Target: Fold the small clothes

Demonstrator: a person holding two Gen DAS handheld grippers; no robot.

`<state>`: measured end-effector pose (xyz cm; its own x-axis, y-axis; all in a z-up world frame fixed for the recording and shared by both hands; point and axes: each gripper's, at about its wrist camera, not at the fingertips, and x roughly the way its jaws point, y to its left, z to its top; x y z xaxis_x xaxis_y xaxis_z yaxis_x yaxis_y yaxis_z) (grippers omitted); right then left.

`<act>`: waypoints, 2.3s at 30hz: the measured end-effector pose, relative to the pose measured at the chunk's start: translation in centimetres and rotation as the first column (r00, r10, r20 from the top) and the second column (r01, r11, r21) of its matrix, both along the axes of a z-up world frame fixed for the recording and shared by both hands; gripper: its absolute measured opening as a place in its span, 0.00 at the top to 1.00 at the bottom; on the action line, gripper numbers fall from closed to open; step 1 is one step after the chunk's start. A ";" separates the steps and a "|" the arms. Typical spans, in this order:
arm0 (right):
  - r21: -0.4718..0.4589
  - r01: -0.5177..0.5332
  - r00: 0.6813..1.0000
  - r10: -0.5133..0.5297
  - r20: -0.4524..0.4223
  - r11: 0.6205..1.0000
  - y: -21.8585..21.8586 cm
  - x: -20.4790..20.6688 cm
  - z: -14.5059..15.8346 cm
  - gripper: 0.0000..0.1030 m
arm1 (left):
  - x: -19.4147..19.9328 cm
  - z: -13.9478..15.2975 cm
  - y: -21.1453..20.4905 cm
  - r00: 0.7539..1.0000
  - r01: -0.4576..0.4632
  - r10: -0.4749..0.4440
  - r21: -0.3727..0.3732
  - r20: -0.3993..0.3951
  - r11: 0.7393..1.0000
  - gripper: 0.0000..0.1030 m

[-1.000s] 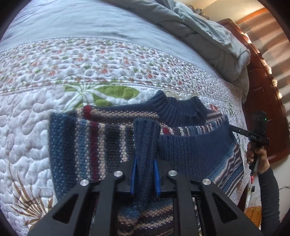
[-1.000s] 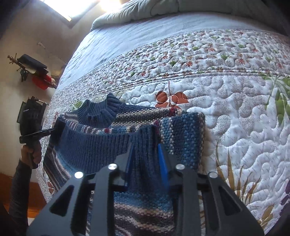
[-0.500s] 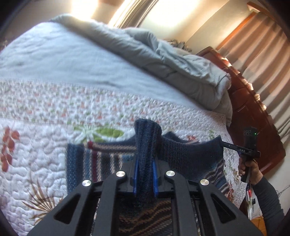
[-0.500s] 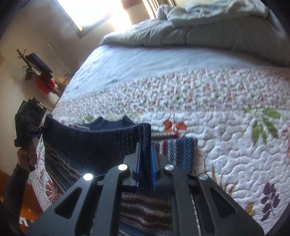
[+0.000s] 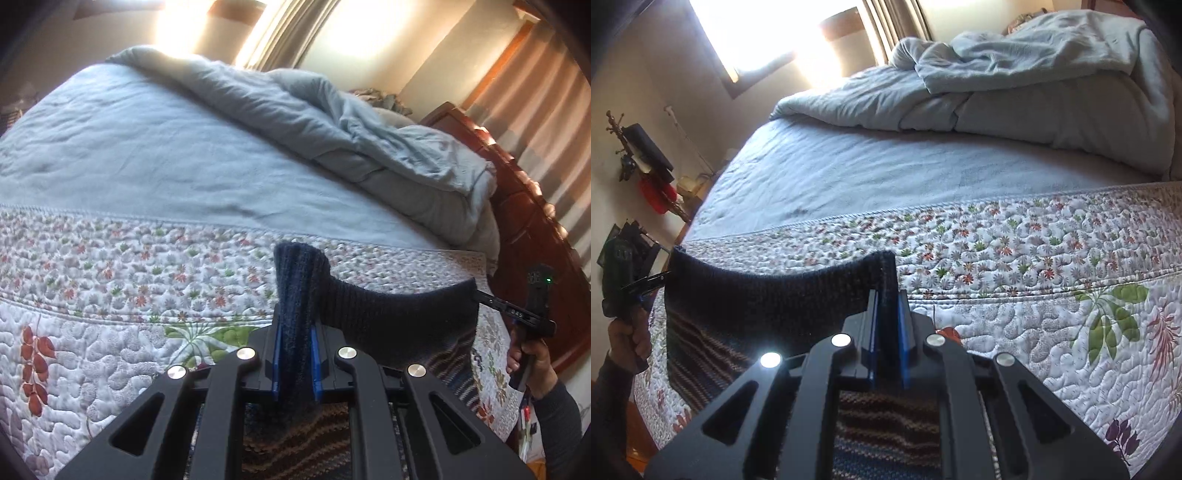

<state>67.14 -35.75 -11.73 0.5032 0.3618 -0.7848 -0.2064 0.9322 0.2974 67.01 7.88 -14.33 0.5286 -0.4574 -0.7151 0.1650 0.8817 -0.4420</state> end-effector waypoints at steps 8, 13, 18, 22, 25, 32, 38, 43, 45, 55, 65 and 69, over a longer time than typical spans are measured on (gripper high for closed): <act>-0.072 0.035 0.989 -0.045 -0.140 0.997 1.2 2.7 -6.1 0.92 | 2.7 -7.5 -0.5 0.979 -0.045 0.061 0.086 -0.196 0.995 0.88; -0.121 0.057 0.981 -0.078 -0.176 0.991 1.7 3.4 -7.7 0.92 | 3.6 -9.8 -1.0 0.957 -0.058 0.095 0.138 -0.275 0.989 0.88; -0.123 0.081 0.980 -0.102 -0.174 0.989 1.7 4.1 -8.0 0.92 | 4.2 -9.0 -0.8 0.962 -0.058 0.089 0.126 -0.258 0.990 0.88; -0.123 0.102 0.974 -0.124 -0.191 0.987 0.8 4.3 -9.1 0.92 | 4.2 -9.7 -0.1 0.960 -0.061 0.091 0.119 -0.266 0.991 0.88; -0.136 0.107 0.970 -0.133 -0.205 0.985 0.7 4.4 -9.9 0.92 | 3.9 -10.8 0.0 0.955 -0.064 0.096 0.122 -0.280 0.990 0.88; -0.021 0.135 0.971 -0.137 -0.194 0.991 -0.8 2.1 -8.6 0.56 | 1.8 -8.7 1.5 0.963 -0.087 0.095 0.043 -0.251 0.995 0.56; 0.115 0.089 0.982 -0.068 -0.177 0.989 -3.9 -6.0 -6.0 0.56 | -6.2 -3.0 2.8 0.996 0.041 -0.043 -0.034 -0.073 0.999 0.54; 0.203 0.101 0.972 -0.053 -0.229 0.974 -4.9 -9.6 -8.4 0.60 | -8.9 -6.4 2.7 0.988 0.032 -0.042 -0.066 -0.148 0.997 0.54; 0.200 0.137 0.963 -0.084 -0.255 0.970 -5.4 -9.8 -9.8 0.72 | -8.6 -8.8 3.7 0.978 -0.034 0.017 -0.079 -0.208 0.996 0.62; 0.354 0.134 0.976 -0.063 -0.207 0.926 -6.9 -15.5 -5.7 0.68 | -15.1 -6.3 5.5 0.994 -0.042 0.012 -0.275 -0.109 0.961 0.64; 0.399 0.290 0.936 -0.169 -0.310 0.870 -9.1 -19.7 -11.5 0.99 | -18.6 -13.0 7.2 0.953 -0.162 0.066 -0.310 -0.296 0.937 0.94; 0.398 0.352 0.917 -0.226 -0.329 0.847 -10.4 -20.5 -10.8 0.92 | -19.4 -13.2 8.4 0.946 -0.196 0.082 -0.356 -0.313 0.914 0.92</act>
<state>46.62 -46.18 -22.53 0.4400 0.5701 -0.6938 0.1948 0.6936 0.6935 47.64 16.32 -27.57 0.4060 -0.6595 -0.6327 -0.1307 0.6433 -0.7544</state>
